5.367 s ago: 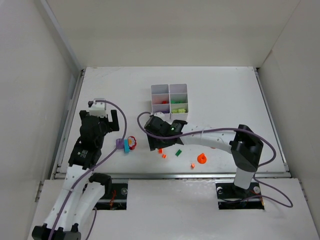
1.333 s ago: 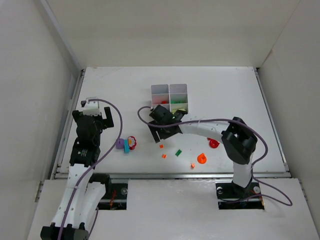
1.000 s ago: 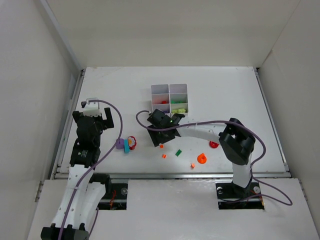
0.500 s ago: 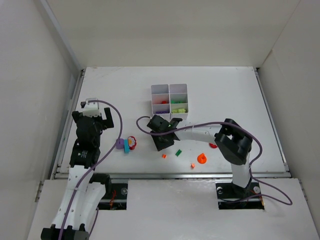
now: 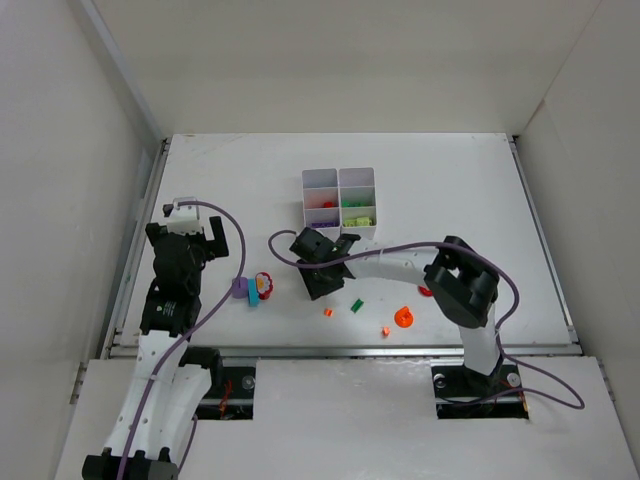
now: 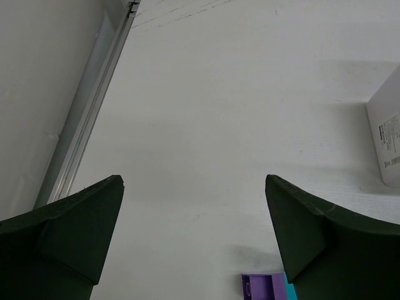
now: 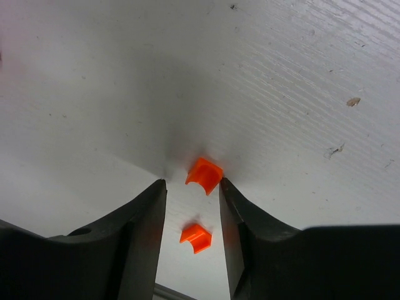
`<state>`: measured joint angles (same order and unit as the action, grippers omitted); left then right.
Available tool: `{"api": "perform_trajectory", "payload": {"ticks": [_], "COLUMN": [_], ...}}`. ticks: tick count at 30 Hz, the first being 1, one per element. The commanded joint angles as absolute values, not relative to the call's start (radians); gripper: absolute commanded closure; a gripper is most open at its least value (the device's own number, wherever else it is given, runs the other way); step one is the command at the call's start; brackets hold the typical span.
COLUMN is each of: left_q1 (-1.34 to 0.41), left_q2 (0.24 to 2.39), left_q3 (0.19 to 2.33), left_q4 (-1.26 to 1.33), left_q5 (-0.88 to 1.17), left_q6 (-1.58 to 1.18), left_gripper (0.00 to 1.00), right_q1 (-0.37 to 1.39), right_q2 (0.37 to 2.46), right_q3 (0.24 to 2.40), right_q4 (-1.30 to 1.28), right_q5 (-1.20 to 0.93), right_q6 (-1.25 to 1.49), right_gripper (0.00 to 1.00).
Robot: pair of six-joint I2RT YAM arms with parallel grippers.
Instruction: Sort the legos into containers by color
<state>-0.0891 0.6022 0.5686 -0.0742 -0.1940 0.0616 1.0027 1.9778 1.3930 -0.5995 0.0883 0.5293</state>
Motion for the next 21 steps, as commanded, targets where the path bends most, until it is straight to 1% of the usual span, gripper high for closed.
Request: {"api": "perform_trajectory", "payload": {"ticks": [1, 8, 11, 12, 15, 16, 17, 20, 21], "left_q1": [-0.083, -0.083, -0.083, -0.083, -0.083, -0.083, -0.083, -0.083, -0.083], "left_q2": [0.588, 0.588, 0.588, 0.588, 0.588, 0.588, 0.588, 0.588, 0.588], "left_q3": [0.566, 0.566, 0.566, 0.566, 0.566, 0.566, 0.566, 0.566, 0.566], "left_q4": [-0.026, -0.026, -0.026, -0.026, -0.026, -0.026, -0.026, -0.026, -0.026], "left_q5": [-0.187, -0.187, -0.187, -0.187, -0.187, -0.187, -0.187, -0.187, -0.187], "left_q6": [0.046, 0.046, 0.046, 0.046, 0.046, 0.046, 0.046, 0.046, 0.046], "left_gripper": [0.05, 0.05, 0.05, 0.05, 0.05, 0.05, 0.05, 0.05, 0.05], "right_q1": [1.008, 1.008, 1.008, 1.008, 1.008, 1.008, 1.008, 1.008, 1.008], "right_q2": [2.005, 2.014, 2.014, 2.014, 2.014, 2.014, 2.014, 1.984, 1.974], "right_q3": [1.425, 1.434, 1.434, 1.434, 1.434, 1.443, 1.443, 1.495, 1.546], "right_q4": [-0.611, -0.6, -0.591, -0.591, -0.591, -0.591, -0.591, -0.627, -0.65], "right_q5": [0.08, 0.071, 0.071, 0.071, 0.071, 0.071, 0.071, 0.101, 0.133], "right_q6": [0.523, 0.523, 0.523, 0.523, 0.523, 0.523, 0.523, 0.503, 0.493], "right_gripper": [0.54, 0.56, 0.65, 0.74, 0.88, 0.96, 1.0, 1.0, 1.0]}}
